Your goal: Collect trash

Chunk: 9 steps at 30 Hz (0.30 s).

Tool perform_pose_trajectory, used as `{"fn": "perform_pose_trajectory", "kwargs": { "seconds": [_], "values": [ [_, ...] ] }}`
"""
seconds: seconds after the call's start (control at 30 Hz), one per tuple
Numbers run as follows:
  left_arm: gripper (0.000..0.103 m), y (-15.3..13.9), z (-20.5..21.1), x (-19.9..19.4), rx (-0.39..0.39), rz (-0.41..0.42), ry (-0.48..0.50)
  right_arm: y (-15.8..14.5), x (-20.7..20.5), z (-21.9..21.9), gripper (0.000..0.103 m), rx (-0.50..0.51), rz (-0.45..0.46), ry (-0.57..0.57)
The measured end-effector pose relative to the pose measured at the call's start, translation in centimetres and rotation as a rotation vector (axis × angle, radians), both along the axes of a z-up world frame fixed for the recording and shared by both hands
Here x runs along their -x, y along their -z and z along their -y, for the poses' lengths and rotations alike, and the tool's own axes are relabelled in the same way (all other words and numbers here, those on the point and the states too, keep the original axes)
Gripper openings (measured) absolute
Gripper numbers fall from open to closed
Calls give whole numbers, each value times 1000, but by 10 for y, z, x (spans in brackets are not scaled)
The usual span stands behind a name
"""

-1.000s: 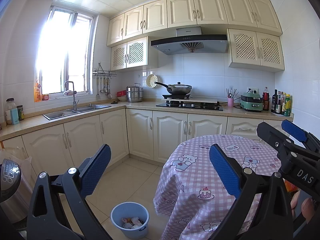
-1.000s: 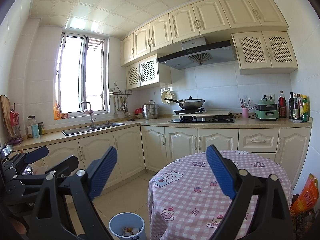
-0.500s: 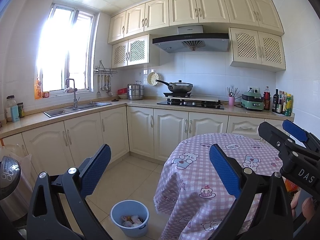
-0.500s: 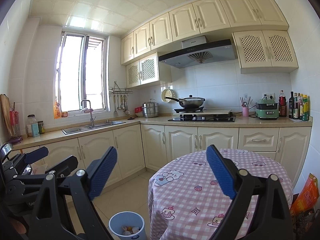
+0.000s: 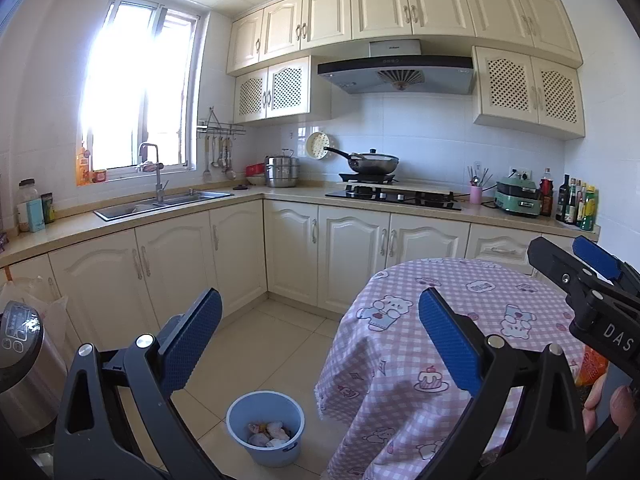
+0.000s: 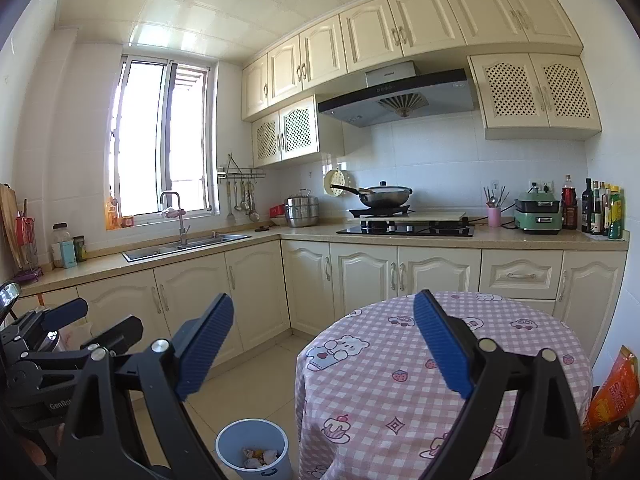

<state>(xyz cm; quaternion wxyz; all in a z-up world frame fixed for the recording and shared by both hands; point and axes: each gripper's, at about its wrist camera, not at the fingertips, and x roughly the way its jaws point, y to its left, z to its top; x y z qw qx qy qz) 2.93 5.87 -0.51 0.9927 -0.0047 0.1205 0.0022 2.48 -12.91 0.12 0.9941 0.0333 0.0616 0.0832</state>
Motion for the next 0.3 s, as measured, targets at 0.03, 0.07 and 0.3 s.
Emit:
{"fn": "perform_pose_trajectory", "kwargs": {
  "seconds": [0.03, 0.07, 0.3],
  "values": [
    [95, 1, 0, -3, 1, -4, -6, 2, -5, 0, 90, 1, -8, -3],
    [95, 4, -2, -7, 4, -15, -13, 5, -9, 1, 90, 2, -16, -5],
    [95, 16, 1, -30, 0, -75, -41, 20, -41, 14, 90, -10, -69, 2]
  ]
}}
